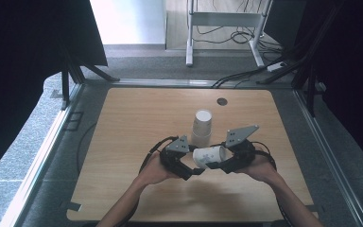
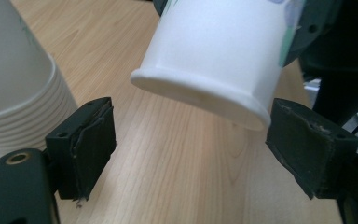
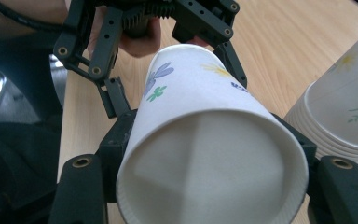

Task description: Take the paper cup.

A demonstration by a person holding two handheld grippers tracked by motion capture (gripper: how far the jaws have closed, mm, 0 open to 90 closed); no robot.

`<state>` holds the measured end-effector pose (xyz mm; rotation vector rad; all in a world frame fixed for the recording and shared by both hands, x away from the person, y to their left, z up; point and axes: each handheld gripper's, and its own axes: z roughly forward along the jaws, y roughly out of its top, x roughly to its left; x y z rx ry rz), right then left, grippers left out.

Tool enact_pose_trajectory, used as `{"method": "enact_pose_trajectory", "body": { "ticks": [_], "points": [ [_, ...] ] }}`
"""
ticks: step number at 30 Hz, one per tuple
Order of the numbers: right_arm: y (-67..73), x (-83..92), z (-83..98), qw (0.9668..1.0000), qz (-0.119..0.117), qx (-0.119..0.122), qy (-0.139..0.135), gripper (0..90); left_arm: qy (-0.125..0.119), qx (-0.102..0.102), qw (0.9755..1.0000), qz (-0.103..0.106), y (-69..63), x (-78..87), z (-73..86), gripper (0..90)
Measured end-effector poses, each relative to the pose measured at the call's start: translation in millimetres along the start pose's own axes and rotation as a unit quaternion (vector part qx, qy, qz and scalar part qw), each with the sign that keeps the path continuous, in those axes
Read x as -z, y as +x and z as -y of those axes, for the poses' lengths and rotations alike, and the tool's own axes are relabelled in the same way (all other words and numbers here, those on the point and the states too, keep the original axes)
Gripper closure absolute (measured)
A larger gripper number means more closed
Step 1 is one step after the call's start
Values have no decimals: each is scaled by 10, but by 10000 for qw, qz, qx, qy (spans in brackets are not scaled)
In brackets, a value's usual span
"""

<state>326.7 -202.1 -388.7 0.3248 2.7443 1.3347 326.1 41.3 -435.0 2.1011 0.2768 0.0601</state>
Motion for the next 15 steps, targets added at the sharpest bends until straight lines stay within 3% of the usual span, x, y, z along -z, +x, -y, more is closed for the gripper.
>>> {"method": "enact_pose_trajectory", "body": {
  "ticks": [8,15],
  "points": [
    [9,21,254,9976,-83,-77,-678,374,-254,8,9994,218,-2,1,17,176],
    [20,-10,365,9950,-228,-93,-971,374,-315,-73,9987,405,-8,-35,42,225]
  ]
}}
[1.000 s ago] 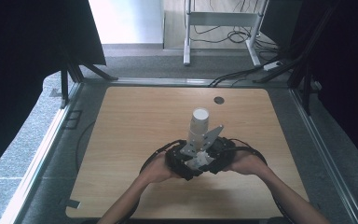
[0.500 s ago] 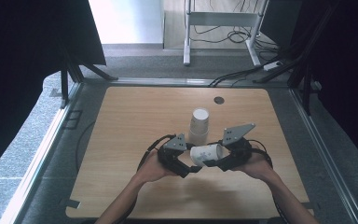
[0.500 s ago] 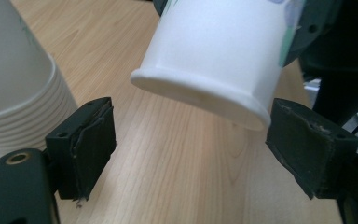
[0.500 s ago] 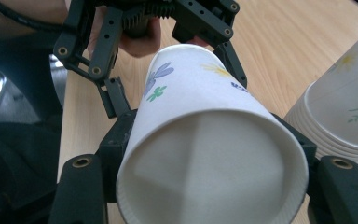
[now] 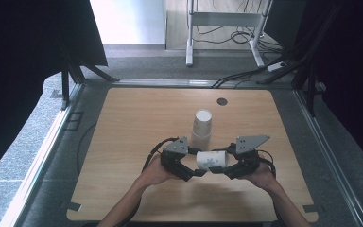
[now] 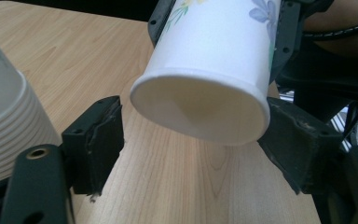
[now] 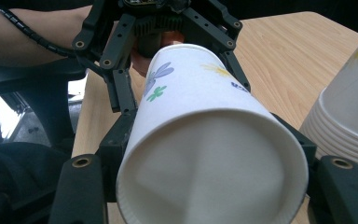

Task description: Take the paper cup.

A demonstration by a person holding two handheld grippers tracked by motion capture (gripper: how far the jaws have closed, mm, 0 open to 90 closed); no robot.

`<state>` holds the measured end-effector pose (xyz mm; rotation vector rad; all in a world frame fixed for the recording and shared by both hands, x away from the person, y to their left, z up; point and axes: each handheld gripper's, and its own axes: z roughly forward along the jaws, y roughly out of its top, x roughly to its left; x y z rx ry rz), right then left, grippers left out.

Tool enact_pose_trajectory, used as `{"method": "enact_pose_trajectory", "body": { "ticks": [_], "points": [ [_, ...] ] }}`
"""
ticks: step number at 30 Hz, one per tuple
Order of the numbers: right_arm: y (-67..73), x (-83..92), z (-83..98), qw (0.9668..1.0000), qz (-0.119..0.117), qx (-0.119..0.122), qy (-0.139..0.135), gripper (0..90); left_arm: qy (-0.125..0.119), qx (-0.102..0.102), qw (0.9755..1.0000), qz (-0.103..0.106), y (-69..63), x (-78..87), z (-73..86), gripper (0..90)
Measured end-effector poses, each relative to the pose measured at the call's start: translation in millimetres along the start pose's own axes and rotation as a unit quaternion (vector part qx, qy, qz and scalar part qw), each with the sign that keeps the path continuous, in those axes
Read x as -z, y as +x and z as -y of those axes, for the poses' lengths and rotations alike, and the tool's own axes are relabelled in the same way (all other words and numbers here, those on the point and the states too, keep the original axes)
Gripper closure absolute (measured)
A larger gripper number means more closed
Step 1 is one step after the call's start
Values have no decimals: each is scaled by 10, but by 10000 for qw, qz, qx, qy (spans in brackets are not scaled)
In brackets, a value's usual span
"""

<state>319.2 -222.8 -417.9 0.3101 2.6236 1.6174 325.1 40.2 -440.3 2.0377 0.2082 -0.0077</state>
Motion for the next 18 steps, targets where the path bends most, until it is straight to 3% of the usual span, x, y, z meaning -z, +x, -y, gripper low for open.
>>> {"method": "enact_pose_trajectory", "body": {
  "ticks": [7,18],
  "points": [
    [13,-16,40,9999,-90,36,-87,374,-133,-35,9996,228,11,-13,37,303],
    [-17,-23,45,9999,-168,-2,-23,376,-139,-106,9995,253,26,-9,76,412]
  ]
}}
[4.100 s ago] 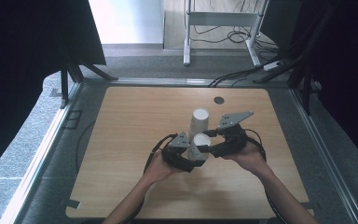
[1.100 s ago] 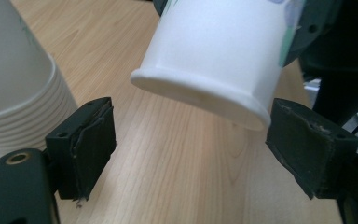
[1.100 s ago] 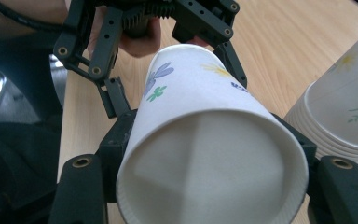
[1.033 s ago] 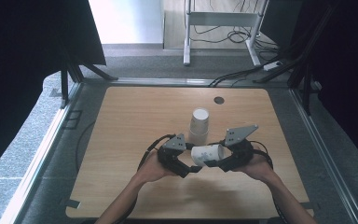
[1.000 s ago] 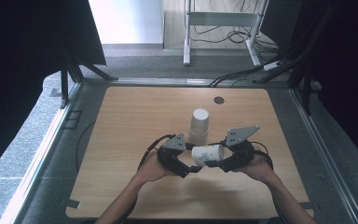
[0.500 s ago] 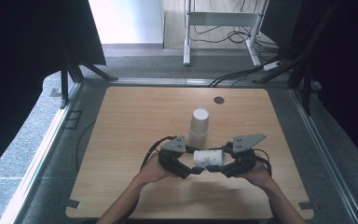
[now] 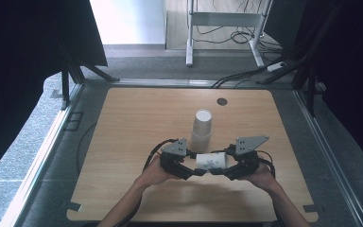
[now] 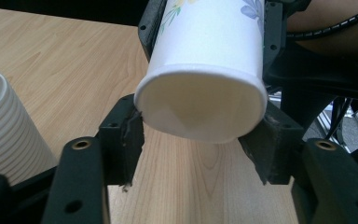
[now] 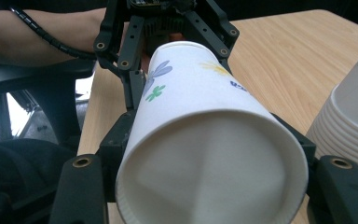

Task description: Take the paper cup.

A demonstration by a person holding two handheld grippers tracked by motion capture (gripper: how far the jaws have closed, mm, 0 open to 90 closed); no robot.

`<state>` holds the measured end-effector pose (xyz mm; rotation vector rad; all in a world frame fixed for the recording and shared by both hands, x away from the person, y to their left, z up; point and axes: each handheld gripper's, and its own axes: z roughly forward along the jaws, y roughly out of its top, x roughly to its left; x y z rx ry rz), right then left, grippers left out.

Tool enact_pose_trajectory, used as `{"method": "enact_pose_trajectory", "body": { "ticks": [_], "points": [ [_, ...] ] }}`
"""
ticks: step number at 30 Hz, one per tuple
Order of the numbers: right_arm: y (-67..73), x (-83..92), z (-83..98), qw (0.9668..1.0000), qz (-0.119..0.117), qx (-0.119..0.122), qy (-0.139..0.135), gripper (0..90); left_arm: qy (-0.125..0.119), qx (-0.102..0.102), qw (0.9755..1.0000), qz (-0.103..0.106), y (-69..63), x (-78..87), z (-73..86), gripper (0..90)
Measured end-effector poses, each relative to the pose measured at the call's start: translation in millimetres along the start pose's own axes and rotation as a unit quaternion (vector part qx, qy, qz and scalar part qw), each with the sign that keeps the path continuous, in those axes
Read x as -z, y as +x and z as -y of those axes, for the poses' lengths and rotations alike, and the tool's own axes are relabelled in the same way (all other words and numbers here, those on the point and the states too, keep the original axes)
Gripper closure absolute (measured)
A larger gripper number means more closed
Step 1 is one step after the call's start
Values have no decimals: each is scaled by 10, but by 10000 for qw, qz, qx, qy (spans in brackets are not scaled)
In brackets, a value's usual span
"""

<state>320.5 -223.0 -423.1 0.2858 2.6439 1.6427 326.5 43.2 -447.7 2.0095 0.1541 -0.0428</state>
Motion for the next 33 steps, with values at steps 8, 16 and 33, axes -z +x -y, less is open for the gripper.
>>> {"method": "enact_pose_trajectory", "body": {
  "ticks": [8,16,33],
  "points": [
    [-34,-4,-5,9999,-26,-88,125,364,31,-28,10000,-14,4,0,8,439],
    [-42,-19,-6,9993,48,-119,350,295,96,-36,9999,12,2,19,-5,441],
    [-2,-29,-296,9774,370,464,2028,167,1476,-248,9883,-281,60,-1,-174,440]
  ]
}}
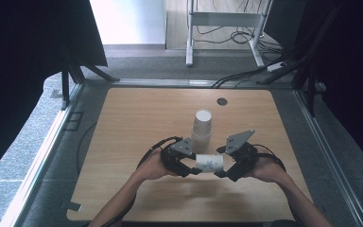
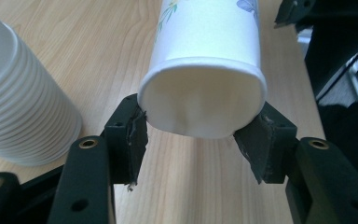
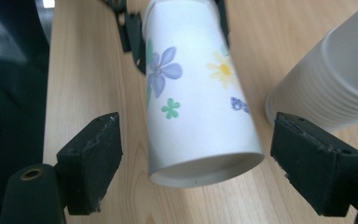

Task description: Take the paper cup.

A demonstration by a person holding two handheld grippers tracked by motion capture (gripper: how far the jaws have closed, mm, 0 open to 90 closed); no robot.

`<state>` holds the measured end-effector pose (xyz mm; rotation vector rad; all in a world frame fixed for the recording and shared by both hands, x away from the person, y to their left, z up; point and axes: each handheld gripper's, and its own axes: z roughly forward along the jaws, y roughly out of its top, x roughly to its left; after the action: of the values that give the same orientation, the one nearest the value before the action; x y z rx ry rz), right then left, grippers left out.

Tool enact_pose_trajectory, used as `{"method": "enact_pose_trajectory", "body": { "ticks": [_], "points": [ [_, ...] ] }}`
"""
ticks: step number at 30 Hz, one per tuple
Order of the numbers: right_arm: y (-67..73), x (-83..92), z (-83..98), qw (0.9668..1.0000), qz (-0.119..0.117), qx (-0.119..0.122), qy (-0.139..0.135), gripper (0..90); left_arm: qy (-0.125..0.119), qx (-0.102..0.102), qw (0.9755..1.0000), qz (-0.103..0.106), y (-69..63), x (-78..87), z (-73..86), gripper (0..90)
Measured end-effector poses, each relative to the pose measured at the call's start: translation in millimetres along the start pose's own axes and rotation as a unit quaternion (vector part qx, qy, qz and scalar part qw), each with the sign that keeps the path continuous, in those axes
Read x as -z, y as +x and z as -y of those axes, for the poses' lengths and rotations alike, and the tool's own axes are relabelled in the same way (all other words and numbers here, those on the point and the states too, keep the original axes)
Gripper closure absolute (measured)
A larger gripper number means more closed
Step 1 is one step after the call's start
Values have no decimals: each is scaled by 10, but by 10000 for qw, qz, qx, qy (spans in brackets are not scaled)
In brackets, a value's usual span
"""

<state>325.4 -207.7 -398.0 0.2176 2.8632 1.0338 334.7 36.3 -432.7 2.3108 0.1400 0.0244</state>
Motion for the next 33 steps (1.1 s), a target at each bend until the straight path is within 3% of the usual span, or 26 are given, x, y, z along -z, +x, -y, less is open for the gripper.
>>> {"method": "enact_pose_trajectory", "body": {
  "ticks": [6,8,19,25,33],
  "points": [
    [-5,-126,-108,9974,21,261,666,192,339,-24,9994,-37,2,20,-101,440],
    [-8,-159,-132,9963,13,320,797,202,524,-121,9985,-40,7,29,-132,440],
    [17,-337,-239,9850,26,703,1575,281,950,-175,9953,-76,-32,-37,-260,441],
    [36,-393,-255,9790,17,880,1840,337,1067,-262,9939,-68,-31,-79,-277,441],
    [53,-412,-245,9773,1,909,1916,378,1074,-232,9939,-49,-38,-112,-267,441]
  ]
}}
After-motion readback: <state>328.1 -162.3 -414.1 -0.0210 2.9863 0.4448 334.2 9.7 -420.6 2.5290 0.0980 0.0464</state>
